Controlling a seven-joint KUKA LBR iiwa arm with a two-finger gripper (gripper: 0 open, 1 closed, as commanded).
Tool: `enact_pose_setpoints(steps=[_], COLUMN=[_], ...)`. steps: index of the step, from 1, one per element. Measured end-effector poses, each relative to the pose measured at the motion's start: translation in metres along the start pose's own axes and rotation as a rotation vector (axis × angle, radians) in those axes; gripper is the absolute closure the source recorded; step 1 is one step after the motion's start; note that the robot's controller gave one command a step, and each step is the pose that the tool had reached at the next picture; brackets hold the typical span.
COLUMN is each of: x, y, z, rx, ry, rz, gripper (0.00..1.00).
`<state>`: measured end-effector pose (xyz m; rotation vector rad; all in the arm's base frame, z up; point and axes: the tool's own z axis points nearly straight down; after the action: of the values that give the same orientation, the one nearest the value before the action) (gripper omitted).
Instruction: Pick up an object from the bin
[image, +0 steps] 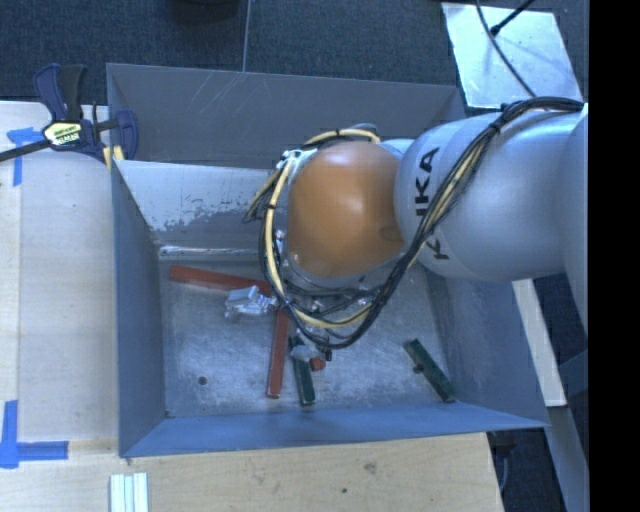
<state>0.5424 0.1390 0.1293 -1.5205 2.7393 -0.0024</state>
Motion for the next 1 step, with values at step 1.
enact_pose_setpoints(steps=[1], x=[0.0319], y=[-0.0143], z=[0.0618], rx=[-0.008], ry=[0.009], rz=[0.037], gripper=[0.0])
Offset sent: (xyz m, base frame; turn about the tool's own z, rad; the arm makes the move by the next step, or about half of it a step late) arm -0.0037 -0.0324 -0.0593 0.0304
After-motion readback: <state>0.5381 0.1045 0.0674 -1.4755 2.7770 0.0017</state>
